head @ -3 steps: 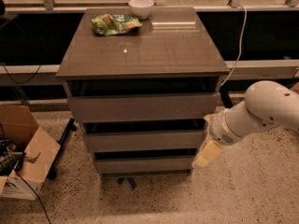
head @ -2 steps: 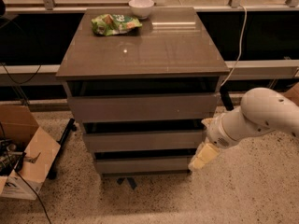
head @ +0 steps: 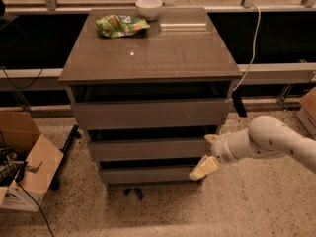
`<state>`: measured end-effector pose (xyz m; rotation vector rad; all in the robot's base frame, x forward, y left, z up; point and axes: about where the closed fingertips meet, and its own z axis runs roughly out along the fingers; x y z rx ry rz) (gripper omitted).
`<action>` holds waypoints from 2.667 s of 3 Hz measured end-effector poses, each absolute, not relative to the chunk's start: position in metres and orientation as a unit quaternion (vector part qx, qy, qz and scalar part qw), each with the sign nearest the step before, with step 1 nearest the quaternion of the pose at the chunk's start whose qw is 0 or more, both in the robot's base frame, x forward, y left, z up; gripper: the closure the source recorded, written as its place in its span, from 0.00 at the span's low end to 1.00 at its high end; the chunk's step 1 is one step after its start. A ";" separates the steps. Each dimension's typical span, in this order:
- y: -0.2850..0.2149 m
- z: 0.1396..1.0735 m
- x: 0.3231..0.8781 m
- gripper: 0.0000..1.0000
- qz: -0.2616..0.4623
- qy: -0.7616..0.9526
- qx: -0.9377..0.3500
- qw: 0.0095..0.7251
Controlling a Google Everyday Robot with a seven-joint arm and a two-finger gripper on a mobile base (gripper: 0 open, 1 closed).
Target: Open bottom drawer
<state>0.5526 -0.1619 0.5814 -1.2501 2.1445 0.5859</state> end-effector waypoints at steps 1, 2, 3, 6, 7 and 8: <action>-0.158 0.561 0.550 0.00 0.234 0.806 -0.464 0.283; -0.160 0.552 0.543 0.00 0.220 0.821 -0.458 0.259; -0.157 0.525 0.549 0.00 0.223 0.828 -0.444 0.261; -0.155 0.400 0.591 0.00 0.212 0.820 -0.476 0.238; -0.150 0.373 0.604 0.00 0.181 0.817 -0.490 0.245; -0.153 0.341 0.621 0.00 0.167 0.822 -0.490 0.237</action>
Offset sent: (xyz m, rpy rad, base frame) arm -0.0207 -0.0040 -0.0445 -0.0977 0.1308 -0.0688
